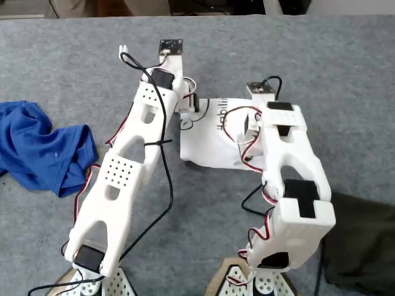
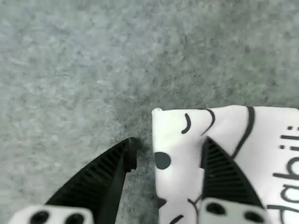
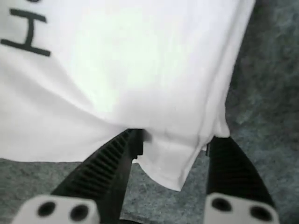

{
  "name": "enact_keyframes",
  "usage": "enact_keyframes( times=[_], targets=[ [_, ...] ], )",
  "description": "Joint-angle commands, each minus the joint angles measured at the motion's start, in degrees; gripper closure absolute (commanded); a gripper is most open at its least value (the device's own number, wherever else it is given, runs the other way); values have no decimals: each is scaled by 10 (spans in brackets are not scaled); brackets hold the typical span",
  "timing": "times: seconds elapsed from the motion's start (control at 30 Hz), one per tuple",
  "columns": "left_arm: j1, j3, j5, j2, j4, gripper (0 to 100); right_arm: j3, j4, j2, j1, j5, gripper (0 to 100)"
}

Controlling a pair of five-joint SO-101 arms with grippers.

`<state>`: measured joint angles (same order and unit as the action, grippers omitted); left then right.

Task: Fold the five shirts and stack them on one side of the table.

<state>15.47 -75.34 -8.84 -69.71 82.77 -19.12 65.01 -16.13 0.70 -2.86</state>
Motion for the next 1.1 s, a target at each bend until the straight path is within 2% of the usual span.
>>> enact_keyframes(
  times=[0.0, 0.2, 0.37, 0.53, 0.73, 0.83, 1.07],
  targets=[
    [11, -31, -2, -3, -8, 836, 11, 5, -10, 12, 4, 775],
    [30, -32, 5, -7, -5, 981, 10, 6, -12, 26, -1, 892],
    [47, -32, 23, -7, -4, 982, 13, 9, -22, 46, -2, 996],
    [55, -37, 23, -3, -3, 982, 13, 11, 0, 50, -16, 994],
    [79, -103, 6, 52, 70, 982, 6, 47, 106, 87, -33, 994],
    [101, -129, -25, 82, 95, 982, 0, 67, 170, 119, -55, 994],
    [144, -138, -86, 154, 98, 982, -6, 125, 309, 198, -98, 994]
  ],
)
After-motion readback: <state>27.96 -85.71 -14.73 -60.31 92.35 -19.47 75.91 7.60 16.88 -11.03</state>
